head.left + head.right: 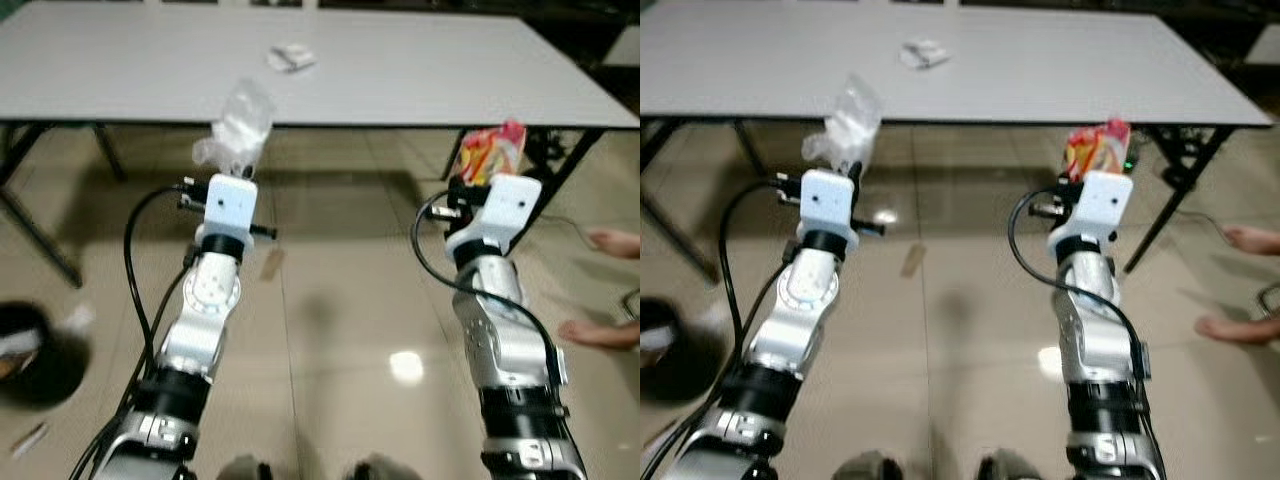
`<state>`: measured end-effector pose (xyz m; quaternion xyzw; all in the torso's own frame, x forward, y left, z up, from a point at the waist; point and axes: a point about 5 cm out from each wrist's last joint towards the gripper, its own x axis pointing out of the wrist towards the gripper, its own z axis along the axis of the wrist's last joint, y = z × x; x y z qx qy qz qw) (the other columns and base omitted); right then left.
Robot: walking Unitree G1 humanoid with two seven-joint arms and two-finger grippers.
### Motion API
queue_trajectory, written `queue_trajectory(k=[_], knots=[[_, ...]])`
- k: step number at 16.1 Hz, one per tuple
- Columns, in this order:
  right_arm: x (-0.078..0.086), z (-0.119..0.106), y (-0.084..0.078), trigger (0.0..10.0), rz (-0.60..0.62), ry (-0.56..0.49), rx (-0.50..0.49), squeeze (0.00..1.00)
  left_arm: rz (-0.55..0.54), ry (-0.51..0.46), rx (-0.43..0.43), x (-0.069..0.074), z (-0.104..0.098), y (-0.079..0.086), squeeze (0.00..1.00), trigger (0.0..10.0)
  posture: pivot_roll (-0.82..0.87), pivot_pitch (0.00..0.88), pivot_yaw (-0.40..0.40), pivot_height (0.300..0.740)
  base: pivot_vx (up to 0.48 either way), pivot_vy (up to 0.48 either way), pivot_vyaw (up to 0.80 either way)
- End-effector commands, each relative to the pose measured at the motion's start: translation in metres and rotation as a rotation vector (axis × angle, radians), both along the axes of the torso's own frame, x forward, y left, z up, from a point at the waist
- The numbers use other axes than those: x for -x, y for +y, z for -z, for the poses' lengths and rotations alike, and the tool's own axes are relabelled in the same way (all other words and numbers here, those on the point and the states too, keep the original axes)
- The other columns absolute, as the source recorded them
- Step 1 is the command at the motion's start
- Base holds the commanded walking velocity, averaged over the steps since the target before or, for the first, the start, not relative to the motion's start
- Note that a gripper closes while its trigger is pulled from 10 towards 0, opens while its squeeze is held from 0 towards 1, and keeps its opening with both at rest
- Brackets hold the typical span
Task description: Picking trash to rubbish bin
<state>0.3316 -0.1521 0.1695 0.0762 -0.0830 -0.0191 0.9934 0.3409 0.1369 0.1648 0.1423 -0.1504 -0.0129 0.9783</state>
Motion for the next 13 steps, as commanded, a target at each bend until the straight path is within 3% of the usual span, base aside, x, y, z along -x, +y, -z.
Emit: queue_trajectory(k=[1,8,13], knots=[[0.0009,0.0014,-0.0037,10.0,0.008,0.009,-0.005,0.00,-0.010,0.006,-0.006,-0.0008,0.0002,-0.0012,0.00,10.0,-0.05,0.084,-0.027,0.740,0.000,0.000,0.00],[0.0010,0.0020,-0.0022,10.0,0.004,0.013,-0.006,0.00,-0.004,0.025,0.014,-0.0015,0.0023,-0.0025,0.00,10.0,-0.05,0.090,-0.030,0.740,0.000,0.000,0.00],[0.0015,0.0027,-0.0005,10.0,-0.002,0.015,-0.010,0.00,-0.006,0.037,0.016,-0.0019,0.0040,-0.0017,0.00,10.0,-0.05,0.093,-0.029,0.740,0.000,0.396,0.00]])
